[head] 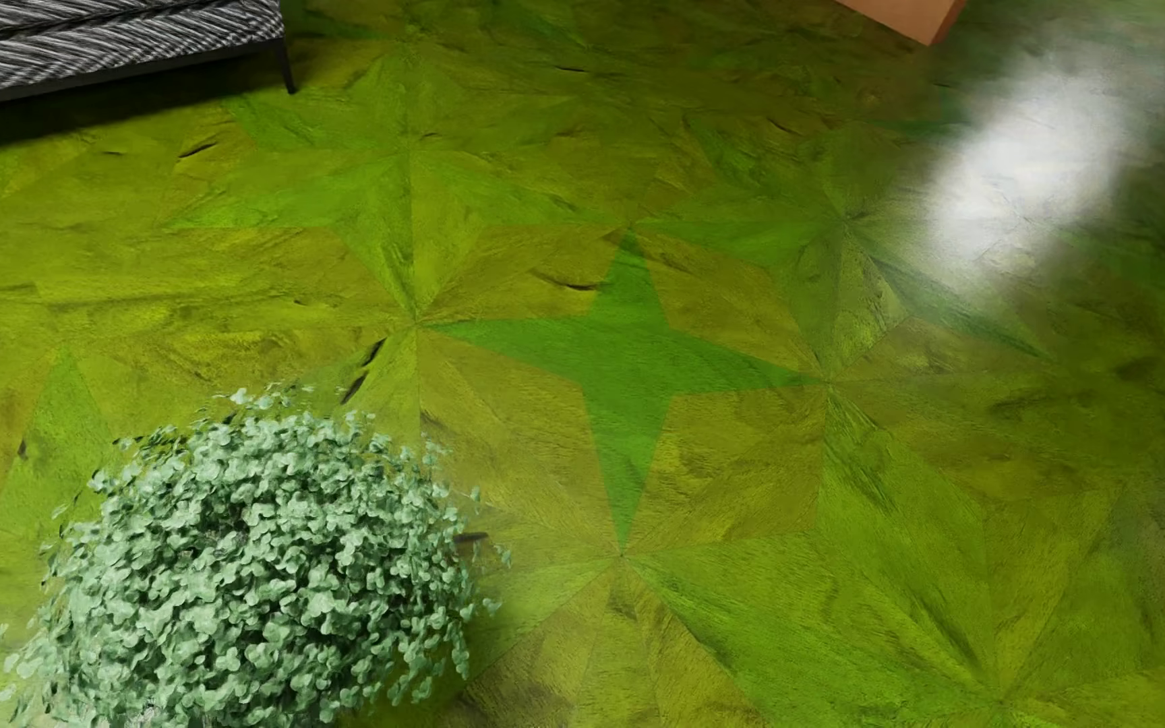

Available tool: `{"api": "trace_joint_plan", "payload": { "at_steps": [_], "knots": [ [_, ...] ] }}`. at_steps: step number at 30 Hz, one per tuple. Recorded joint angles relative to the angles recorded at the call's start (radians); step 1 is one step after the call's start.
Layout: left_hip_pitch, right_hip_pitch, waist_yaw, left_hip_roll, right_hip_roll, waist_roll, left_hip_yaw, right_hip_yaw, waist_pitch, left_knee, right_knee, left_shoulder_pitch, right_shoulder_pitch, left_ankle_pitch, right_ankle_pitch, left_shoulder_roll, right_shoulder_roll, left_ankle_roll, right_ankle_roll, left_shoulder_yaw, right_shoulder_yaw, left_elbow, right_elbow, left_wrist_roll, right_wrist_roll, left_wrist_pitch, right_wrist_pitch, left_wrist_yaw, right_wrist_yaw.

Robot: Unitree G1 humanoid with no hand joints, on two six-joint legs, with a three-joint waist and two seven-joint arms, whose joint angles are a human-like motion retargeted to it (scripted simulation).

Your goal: Go to the armchair

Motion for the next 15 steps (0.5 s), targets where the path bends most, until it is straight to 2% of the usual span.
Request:
{"api": "trace_joint_plan", "payload": {
  "at_steps": [3, 4, 6, 7, 8, 9, 10, 11, 12, 13, 15],
  "knots": [
    [0.157, -0.145, -0.098, 0.001, -0.078, 0.029, 0.000, 0.000, -0.007, -0.037, -0.173, 0.000, 0.084, -0.082, -0.036, -0.010, 0.002, 0.000, 0.000, 0.014, 0.031, -0.100, 0.086, 0.000, 0.000, 0.000, 0.000, 0.000, 0.000],
    [0.210, -0.190, -0.126, -0.011, -0.084, 0.043, 0.000, 0.000, -0.015, -0.059, -0.252, -0.009, 0.110, -0.108, -0.067, -0.013, -0.007, 0.000, 0.000, 0.009, 0.045, -0.124, 0.106, 0.000, 0.000, 0.000, 0.000, 0.000, 0.000],
    [0.291, -0.264, -0.185, -0.050, -0.108, 0.054, 0.000, 0.000, -0.022, -0.088, -0.348, -0.043, 0.158, -0.158, -0.212, -0.006, -0.026, 0.000, 0.000, 0.010, 0.088, -0.163, 0.165, 0.000, 0.000, 0.000, 0.000, 0.000, 0.000],
    [0.312, -0.296, -0.232, -0.052, -0.129, 0.066, 0.000, 0.000, -0.015, -0.081, -0.355, -0.075, 0.177, -0.182, -0.210, 0.001, -0.036, 0.000, 0.000, -0.018, 0.118, -0.178, 0.196, 0.000, 0.000, 0.000, 0.000, 0.000, 0.000],
    [0.332, -0.347, -0.275, -0.040, -0.141, 0.083, 0.000, 0.000, -0.008, -0.064, -0.314, -0.103, 0.204, -0.187, -0.054, 0.011, -0.041, 0.000, 0.000, -0.022, 0.107, -0.197, 0.214, 0.000, 0.000, 0.000, 0.000, 0.000, 0.000],
    [0.374, -0.390, -0.309, -0.026, -0.134, 0.105, 0.000, 0.000, 0.010, -0.061, -0.221, -0.121, 0.211, -0.153, 0.076, 0.015, -0.046, 0.000, 0.000, -0.027, 0.142, -0.194, 0.251, 0.000, 0.000, 0.000, 0.000, 0.000, 0.000],
    [0.399, -0.408, -0.326, -0.012, -0.108, 0.126, 0.000, 0.000, 0.015, -0.047, -0.159, -0.117, 0.202, -0.078, 0.109, 0.014, -0.043, 0.000, 0.000, -0.003, 0.171, -0.193, 0.292, 0.000, 0.000, 0.000, 0.000, 0.000, 0.000],
    [0.375, -0.381, -0.340, 0.011, -0.075, 0.143, 0.000, 0.000, 0.002, 0.024, -0.140, -0.098, 0.201, 0.028, 0.061, 0.012, -0.044, 0.000, 0.000, 0.010, 0.200, -0.177, 0.307, 0.000, 0.000, 0.000, 0.000, 0.000, 0.000],
    [0.299, -0.345, -0.326, 0.005, -0.051, 0.146, 0.000, 0.000, -0.016, 0.117, -0.126, -0.083, 0.214, 0.126, -0.007, 0.009, -0.039, 0.000, 0.000, -0.002, 0.186, -0.150, 0.305, 0.000, 0.000, 0.000, 0.000, 0.000, 0.000],
    [0.211, -0.298, -0.269, -0.019, -0.019, 0.152, 0.000, 0.000, -0.022, 0.257, -0.127, -0.077, 0.226, 0.135, -0.074, 0.004, -0.038, 0.000, 0.000, -0.011, 0.155, -0.125, 0.275, 0.000, 0.000, 0.000, 0.000, 0.000, 0.000],
    [0.053, -0.102, -0.145, -0.054, 0.076, 0.167, 0.000, 0.000, 0.019, 0.550, -0.210, -0.043, 0.173, 0.035, -0.153, -0.004, -0.042, 0.000, 0.000, -0.038, 0.182, -0.108, 0.223, 0.000, 0.000, 0.000, 0.000, 0.000, 0.000]
  ]
}}
